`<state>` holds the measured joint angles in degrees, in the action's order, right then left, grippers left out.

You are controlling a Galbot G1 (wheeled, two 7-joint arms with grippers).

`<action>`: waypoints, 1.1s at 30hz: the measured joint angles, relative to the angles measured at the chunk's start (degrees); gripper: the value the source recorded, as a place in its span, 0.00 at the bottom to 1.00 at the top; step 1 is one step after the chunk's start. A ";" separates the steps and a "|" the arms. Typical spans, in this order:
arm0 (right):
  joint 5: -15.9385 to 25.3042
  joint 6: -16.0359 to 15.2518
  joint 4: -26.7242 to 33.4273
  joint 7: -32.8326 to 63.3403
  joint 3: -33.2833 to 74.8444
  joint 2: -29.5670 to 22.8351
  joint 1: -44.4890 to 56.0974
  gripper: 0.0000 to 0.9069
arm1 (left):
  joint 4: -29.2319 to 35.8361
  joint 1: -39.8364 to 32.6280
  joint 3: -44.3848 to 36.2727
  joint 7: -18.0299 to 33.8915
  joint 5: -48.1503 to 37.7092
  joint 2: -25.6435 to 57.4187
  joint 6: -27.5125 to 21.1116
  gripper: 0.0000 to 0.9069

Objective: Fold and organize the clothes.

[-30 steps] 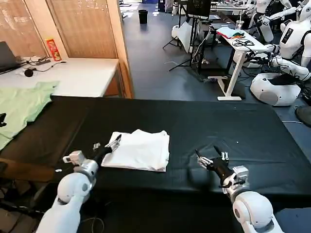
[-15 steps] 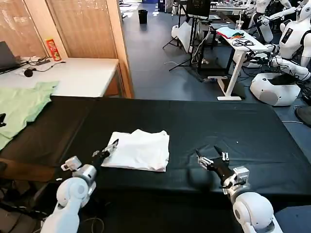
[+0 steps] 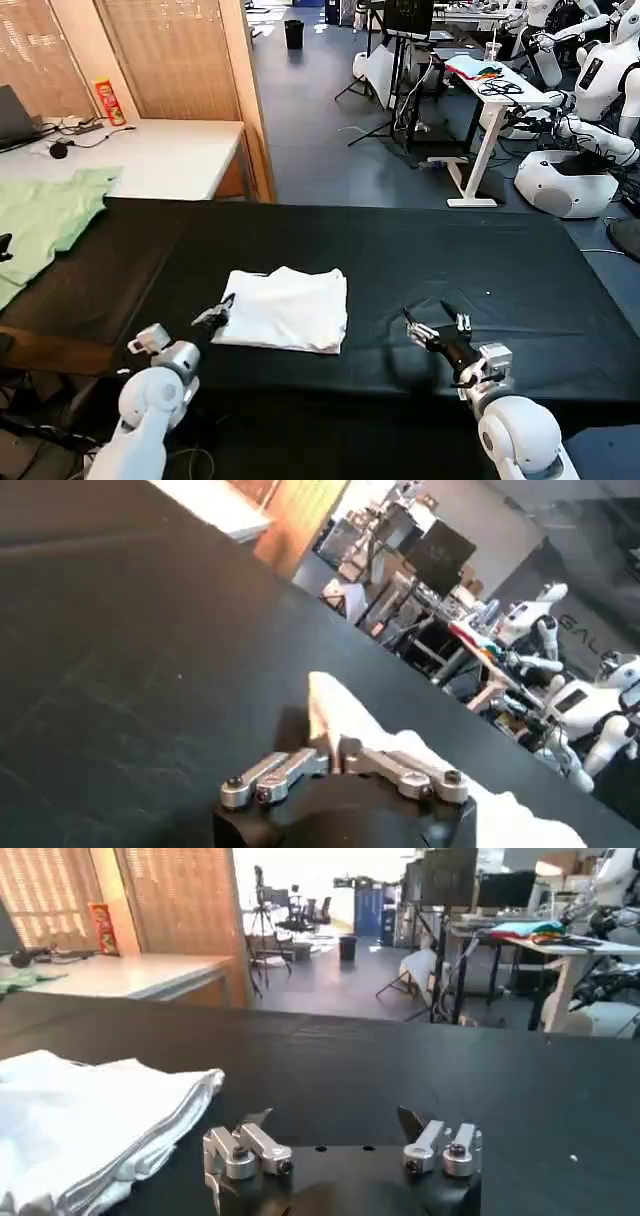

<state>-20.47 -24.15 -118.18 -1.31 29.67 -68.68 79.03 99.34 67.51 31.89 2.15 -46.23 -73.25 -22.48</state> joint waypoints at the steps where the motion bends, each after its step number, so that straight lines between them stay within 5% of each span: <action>1: 0.00 0.00 0.00 0.04 0.04 -0.03 0.00 0.97 | 0.27 -0.26 0.04 0.04 1.58 0.38 0.06 0.00; 10: 1.24 -0.13 0.76 0.23 -0.59 -0.80 -0.31 0.97 | 3.65 -0.90 2.48 -0.31 18.92 9.46 0.54 0.00; 20: 1.41 -0.09 1.61 0.22 -1.48 -2.08 -0.74 0.97 | 10.50 0.91 8.57 1.73 21.72 23.93 -2.33 0.00; 27: 1.50 -0.01 1.09 0.23 -0.77 -2.37 0.33 0.97 | 20.92 0.49 5.25 4.20 21.44 22.32 -7.20 0.00; 32: 1.46 -0.17 1.04 0.21 -0.71 -2.38 1.43 0.97 | 22.08 0.06 -3.20 5.82 23.68 16.03 -6.91 0.00; 33: 1.27 -0.32 0.99 0.21 -0.76 -2.37 1.48 0.97 | 21.75 -0.26 -5.42 5.84 24.23 14.40 -6.71 0.09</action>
<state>-19.20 -24.47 -117.20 -1.10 28.90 -71.06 80.51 121.09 67.25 26.47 7.98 -22.00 -58.84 -29.19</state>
